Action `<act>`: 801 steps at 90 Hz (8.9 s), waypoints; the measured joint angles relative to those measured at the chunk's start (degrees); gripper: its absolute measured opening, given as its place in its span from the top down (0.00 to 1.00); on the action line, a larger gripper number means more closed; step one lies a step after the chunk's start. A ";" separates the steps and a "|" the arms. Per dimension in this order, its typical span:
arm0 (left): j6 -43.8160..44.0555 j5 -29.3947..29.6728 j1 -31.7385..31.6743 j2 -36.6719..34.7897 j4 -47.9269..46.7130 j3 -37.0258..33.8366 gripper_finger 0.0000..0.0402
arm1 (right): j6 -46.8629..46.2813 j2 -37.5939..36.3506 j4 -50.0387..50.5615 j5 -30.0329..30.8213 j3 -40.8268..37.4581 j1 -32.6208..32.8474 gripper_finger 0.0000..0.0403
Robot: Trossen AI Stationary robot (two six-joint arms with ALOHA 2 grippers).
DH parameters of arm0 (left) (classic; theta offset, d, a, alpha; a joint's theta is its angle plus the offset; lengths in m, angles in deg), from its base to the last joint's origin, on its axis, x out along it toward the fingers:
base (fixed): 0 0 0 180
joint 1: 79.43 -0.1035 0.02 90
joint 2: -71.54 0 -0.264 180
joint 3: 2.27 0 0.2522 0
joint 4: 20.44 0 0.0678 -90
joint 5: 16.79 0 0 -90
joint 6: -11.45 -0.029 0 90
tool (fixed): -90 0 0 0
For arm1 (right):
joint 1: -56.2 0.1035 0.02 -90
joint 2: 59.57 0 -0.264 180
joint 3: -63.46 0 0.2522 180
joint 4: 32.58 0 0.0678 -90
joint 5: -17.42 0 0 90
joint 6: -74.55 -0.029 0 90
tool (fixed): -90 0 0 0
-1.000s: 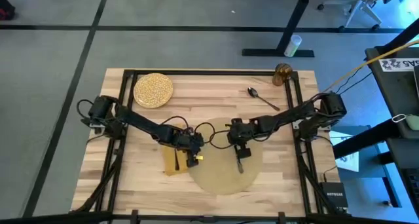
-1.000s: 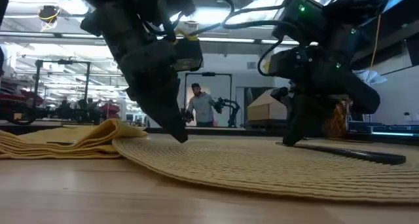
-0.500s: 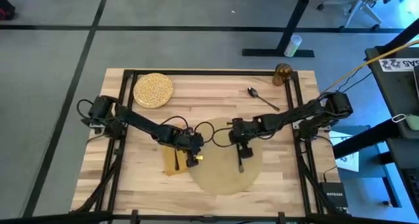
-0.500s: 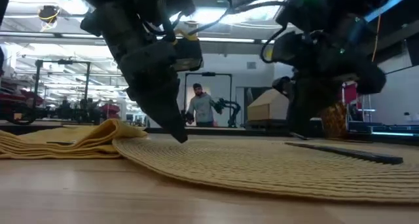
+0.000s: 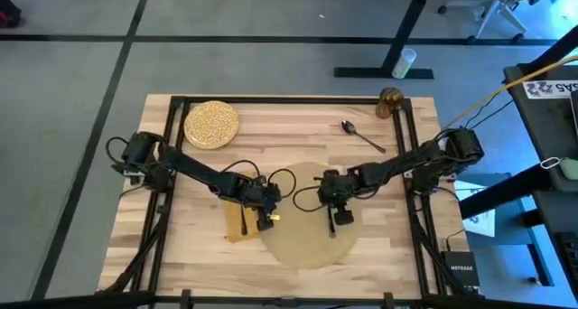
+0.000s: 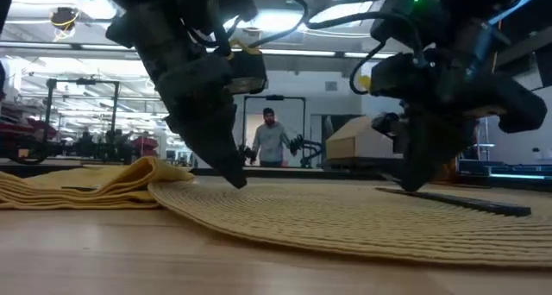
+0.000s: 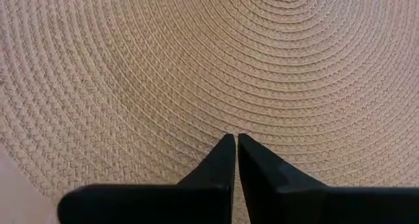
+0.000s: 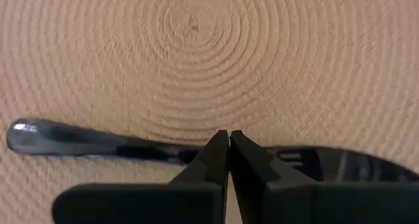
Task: Set table place
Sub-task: Put the black table knife on the right of the yellow placemat, then put the black spoon on the yellow placemat to the right of the black table knife, then put the yellow patterned plate on the yellow placemat to the left of the black table knife
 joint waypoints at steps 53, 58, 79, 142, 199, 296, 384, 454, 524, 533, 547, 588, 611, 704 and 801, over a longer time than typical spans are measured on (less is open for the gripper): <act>0.35 -0.01 0.02 0.00 0.02 0.00 1.00 | -0.87 0.00 1.11 -2.51 0.02 0.02 1.00; 0.35 0.00 0.00 0.00 0.02 0.00 1.00 | -0.87 0.00 1.58 -2.51 0.04 0.02 1.00; 0.36 0.00 0.01 0.00 0.02 0.00 1.00 | -0.87 0.00 1.71 -2.23 0.02 0.05 1.00; -0.43 0.00 0.04 0.00 0.59 0.00 1.00 | -1.96 -20.36 27.99 17.86 -0.35 -16.16 1.00; -1.30 -0.02 0.04 0.00 0.36 0.00 1.00 | 22.27 -18.63 18.65 3.80 -3.87 -50.94 0.76; -2.25 0.00 0.07 0.00 0.09 0.00 1.00 | 25.66 -5.30 12.09 -3.00 -3.77 -60.09 0.99; -5.78 1.68 -1.95 -0.02 3.39 0.00 1.00 | -35.57 -43.20 41.28 -1.13 -3.85 -32.30 1.00; -11.75 1.56 -1.43 -0.02 9.05 -0.02 1.00 | -97.99 -18.59 23.39 7.00 -3.80 11.83 1.00; -12.18 1.55 1.62 -0.03 9.53 -0.02 1.00 | -98.33 -5.40 17.97 7.43 0.09 7.74 1.00; -12.31 1.55 1.62 -0.04 9.51 -0.02 1.00 | -98.33 -5.40 17.87 6.91 0.09 7.73 1.00; -12.35 1.53 1.62 -0.04 9.51 -0.02 1.00 | -98.34 -5.40 18.44 6.57 0.09 7.36 1.00; -13.08 1.55 1.62 -0.04 9.51 -0.02 1.00 | -98.49 -5.42 21.92 6.54 0.90 5.99 0.99; -13.22 1.55 1.62 -0.03 9.51 -0.02 1.00 | -98.68 -5.42 21.85 6.42 0.90 5.99 0.91; -15.90 1.60 -0.39 -8.07 2.24 1.18 1.00 | -66.18 -5.44 30.74 17.84 10.97 5.99 0.99; -3.74 25.60 -13.08 -16.06 -45.36 0.26 1.00 | -18.27 -5.49 29.57 35.21 16.98 0.66 1.00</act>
